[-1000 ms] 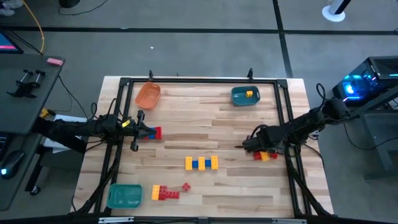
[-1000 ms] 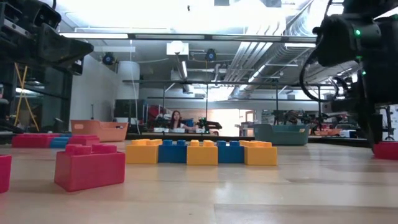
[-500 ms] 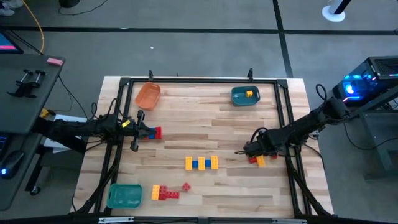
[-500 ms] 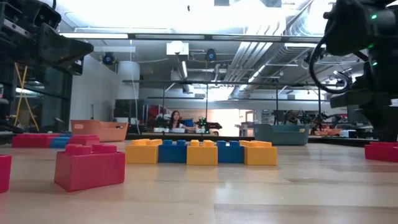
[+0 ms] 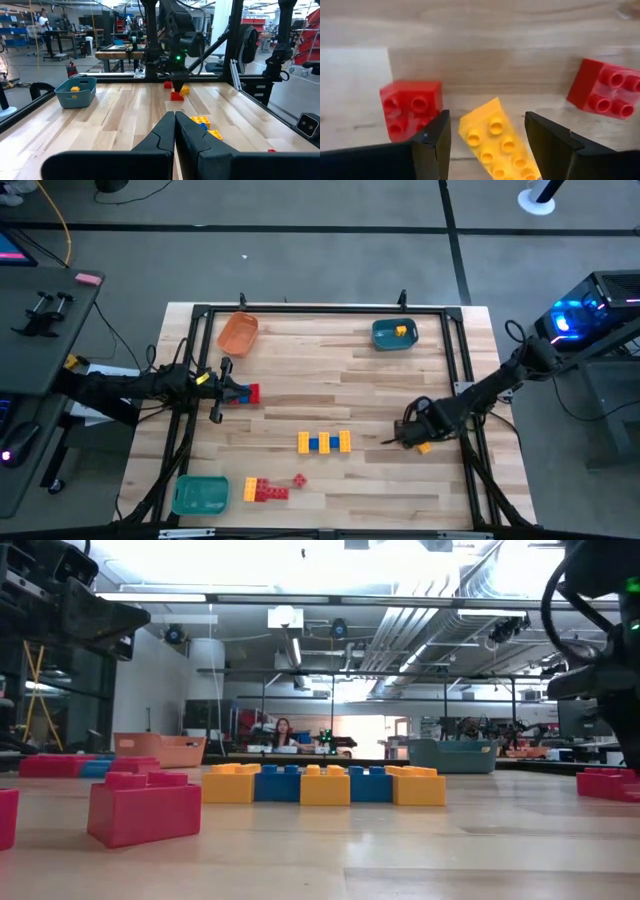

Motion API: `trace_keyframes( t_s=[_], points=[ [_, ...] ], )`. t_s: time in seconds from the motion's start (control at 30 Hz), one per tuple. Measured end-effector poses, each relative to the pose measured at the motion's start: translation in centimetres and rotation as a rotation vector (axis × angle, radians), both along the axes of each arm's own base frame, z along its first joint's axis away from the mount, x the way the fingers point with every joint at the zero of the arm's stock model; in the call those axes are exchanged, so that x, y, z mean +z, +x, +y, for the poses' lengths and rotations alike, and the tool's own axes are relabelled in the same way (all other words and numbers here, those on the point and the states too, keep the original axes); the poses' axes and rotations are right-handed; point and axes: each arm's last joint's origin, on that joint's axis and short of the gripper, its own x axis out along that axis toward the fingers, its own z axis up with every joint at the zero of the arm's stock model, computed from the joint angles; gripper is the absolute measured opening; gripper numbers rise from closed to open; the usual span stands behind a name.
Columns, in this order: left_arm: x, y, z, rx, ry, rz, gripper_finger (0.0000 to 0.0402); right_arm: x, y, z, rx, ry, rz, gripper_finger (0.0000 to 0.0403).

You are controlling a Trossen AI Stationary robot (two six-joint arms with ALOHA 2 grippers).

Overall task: Sort blocks
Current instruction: Put the yellow game piece into the blue bin

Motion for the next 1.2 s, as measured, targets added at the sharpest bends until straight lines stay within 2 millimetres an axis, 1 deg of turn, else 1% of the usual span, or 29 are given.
trace_keyframes(
  t_s=[0.27, 0.47, 0.6, 0.67, 0.7, 0.77, 0.83, 0.87, 0.9, 0.97, 1.03, 1.1, 1.17, 1.2],
  points=[
    [0.0, 0.0, 0.0, 0.000, 0.000, 0.000, 0.0000, 0.0, -0.3, 1.3, 0.116, 0.023, -0.037, 0.0197],
    [0.0, 0.0, 0.0, 0.000, 0.000, 0.000, 0.0000, 0.0, -0.6, 1.8, 0.160, 0.034, -0.024, 0.0197],
    [0.0, 0.0, 0.0, 0.000, 0.000, 0.000, 0.0000, -0.6, -0.6, 2.0, 0.167, 0.021, 0.003, 0.0189],
    [0.0, 0.0, 0.0, 0.000, 0.000, 0.000, 0.0000, -0.8, -0.4, 2.1, 0.182, 0.032, 0.008, 0.0167],
    [0.0, 0.0, 0.0, 0.000, 0.000, 0.000, 0.0000, -0.9, -0.3, 2.2, 0.190, 0.036, 0.006, 0.0148],
    [0.0, 0.0, 0.0, 0.000, 0.000, 0.000, 0.0000, -1.0, -0.2, 2.3, 0.188, 0.036, 0.007, 0.0096],
    [0.0, 0.0, 0.0, 0.000, 0.000, 0.000, 0.0000, -0.7, -0.3, 2.3, 0.191, 0.052, 0.009, 0.0033],
    [0.0, 0.0, 0.0, 0.000, 0.000, 0.000, 0.0000, -0.1, 0.0, 2.5, 0.211, 0.084, -0.007, 0.0018],
    [0.0, 0.0, 0.0, 0.000, 0.000, 0.001, 0.0000, 0.5, 0.1, 2.7, 0.238, 0.118, -0.016, 0.0015],
    [0.0, 0.0, 0.0, 0.000, 0.000, -0.001, 0.0000, 3.2, 0.0, 2.8, 0.313, 0.178, -0.026, 0.0018],
    [0.0, 0.0, 0.0, 0.000, 0.000, -0.002, 0.0000, 5.9, -0.1, 2.7, 0.356, 0.173, -0.055, 0.0008],
    [0.0, 0.0, 0.0, 0.000, 0.000, 0.002, 0.0000, 8.2, -0.1, 1.9, 0.337, 0.070, -0.127, 0.0004],
    [0.0, 0.0, 0.0, 0.000, 0.000, 0.003, 0.0000, 10.9, 0.4, 0.6, 0.273, -0.066, -0.305, 0.0005],
    [0.0, 0.0, 0.0, 0.000, 0.000, 0.002, 0.0000, 11.8, 0.7, -0.1, 0.229, -0.142, -0.384, 0.0003]
  ],
)
